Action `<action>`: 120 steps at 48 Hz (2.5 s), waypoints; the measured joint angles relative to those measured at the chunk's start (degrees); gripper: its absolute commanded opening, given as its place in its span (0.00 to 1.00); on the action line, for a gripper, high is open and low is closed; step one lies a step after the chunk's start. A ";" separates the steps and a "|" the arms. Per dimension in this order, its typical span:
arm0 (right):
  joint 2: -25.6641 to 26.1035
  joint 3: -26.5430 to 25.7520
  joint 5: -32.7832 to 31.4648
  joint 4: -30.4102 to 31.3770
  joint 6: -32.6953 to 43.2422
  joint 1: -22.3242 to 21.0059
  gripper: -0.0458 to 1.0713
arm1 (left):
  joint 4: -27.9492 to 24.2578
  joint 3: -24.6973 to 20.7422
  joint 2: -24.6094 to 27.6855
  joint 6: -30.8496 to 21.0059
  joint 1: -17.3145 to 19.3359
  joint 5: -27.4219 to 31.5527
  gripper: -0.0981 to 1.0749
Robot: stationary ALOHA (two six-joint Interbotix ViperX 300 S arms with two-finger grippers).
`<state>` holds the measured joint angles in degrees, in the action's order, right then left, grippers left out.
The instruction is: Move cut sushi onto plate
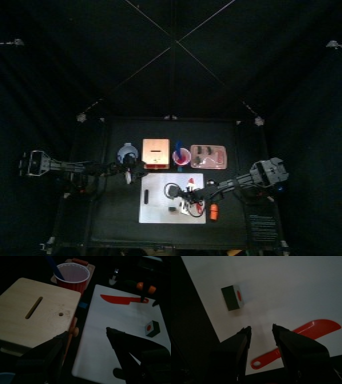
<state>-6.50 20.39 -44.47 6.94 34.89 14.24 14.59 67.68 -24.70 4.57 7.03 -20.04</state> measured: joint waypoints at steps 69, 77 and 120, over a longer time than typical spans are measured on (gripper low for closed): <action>-7.56 -8.70 -6.77 -4.39 -9.49 -2.81 0.55 | 0.09 0.09 0.00 0.00 -0.26 0.00 0.89; 3.60 3.52 -6.86 0.62 -2.11 -8.88 0.55 | 0.09 0.18 0.00 0.00 -0.26 -0.09 0.89; 15.56 29.88 11.51 3.60 11.60 -43.33 0.68 | 0.09 0.18 0.00 0.00 -0.26 -0.09 0.89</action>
<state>9.05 50.27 -32.96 10.55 46.49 -29.09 14.68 67.85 -24.70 4.57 6.77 -20.13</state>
